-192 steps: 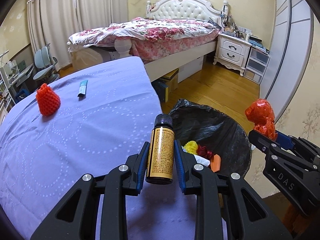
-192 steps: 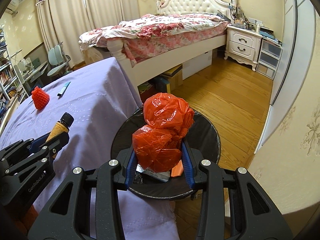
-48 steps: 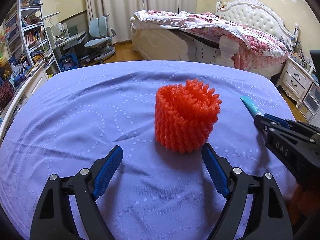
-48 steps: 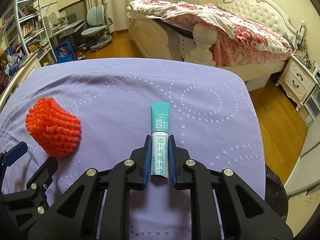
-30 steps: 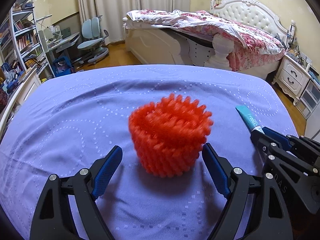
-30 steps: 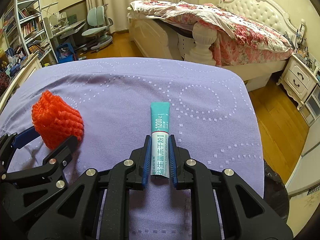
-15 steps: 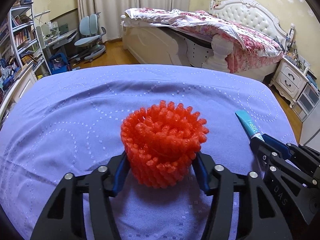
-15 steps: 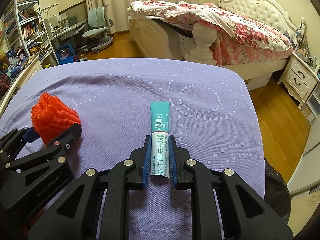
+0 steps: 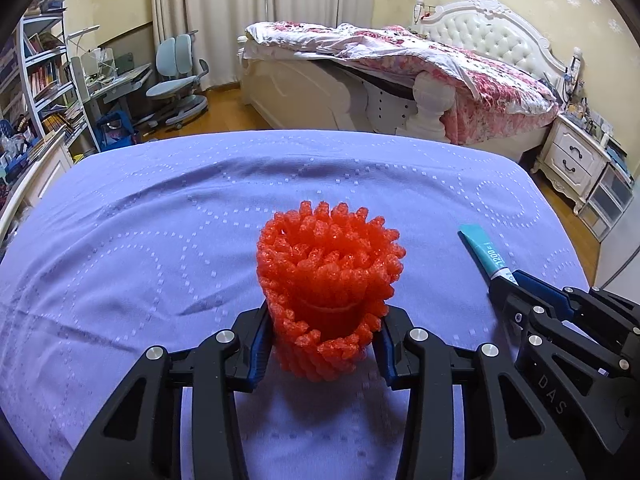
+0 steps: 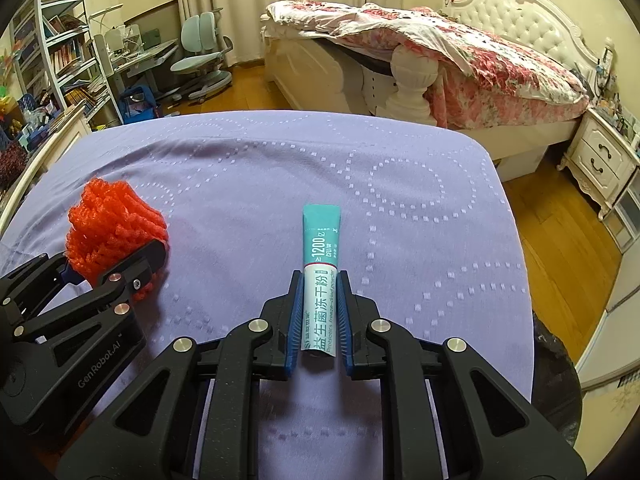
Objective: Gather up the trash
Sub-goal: 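Carry the orange mesh sleeve and teal tube over the black bin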
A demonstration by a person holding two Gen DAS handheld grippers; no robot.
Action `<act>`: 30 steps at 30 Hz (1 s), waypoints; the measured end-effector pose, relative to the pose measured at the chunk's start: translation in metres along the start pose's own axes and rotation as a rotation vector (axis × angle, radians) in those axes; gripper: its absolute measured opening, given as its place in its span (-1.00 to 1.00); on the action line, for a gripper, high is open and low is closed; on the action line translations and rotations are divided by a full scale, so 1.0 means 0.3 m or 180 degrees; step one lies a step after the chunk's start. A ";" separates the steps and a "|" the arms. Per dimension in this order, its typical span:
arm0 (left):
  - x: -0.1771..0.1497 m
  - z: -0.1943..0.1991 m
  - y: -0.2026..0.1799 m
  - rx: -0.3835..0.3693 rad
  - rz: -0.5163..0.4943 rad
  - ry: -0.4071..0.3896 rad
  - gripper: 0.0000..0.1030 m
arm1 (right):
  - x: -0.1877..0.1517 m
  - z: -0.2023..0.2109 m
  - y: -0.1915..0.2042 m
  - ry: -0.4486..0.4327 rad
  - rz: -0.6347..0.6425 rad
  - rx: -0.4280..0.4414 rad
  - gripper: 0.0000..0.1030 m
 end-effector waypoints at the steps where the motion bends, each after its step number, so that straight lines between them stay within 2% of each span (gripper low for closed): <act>1: -0.004 0.006 -0.003 -0.0004 0.0006 -0.0001 -0.17 | -0.006 0.007 0.000 -0.0001 -0.0001 0.0005 -0.69; 13: -0.098 0.079 -0.044 0.0038 -0.0002 0.0012 -0.17 | -0.119 0.103 -0.017 0.0009 -0.0045 0.0076 -0.69; 30: -0.211 0.198 -0.161 -0.0065 -0.0065 -0.0058 -0.17 | -0.294 0.288 -0.085 -0.0101 -0.0154 0.0156 -0.69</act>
Point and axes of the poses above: each gripper's, at about its wrist camera, not at the fingertips, and z roughly against the way its jaws point, y to its left, x to its top, the point moved 2 cm from there along -z, roughly the way its jaws point, and after that the axes turned 7 degrees about -x, right-handed, at the moved point
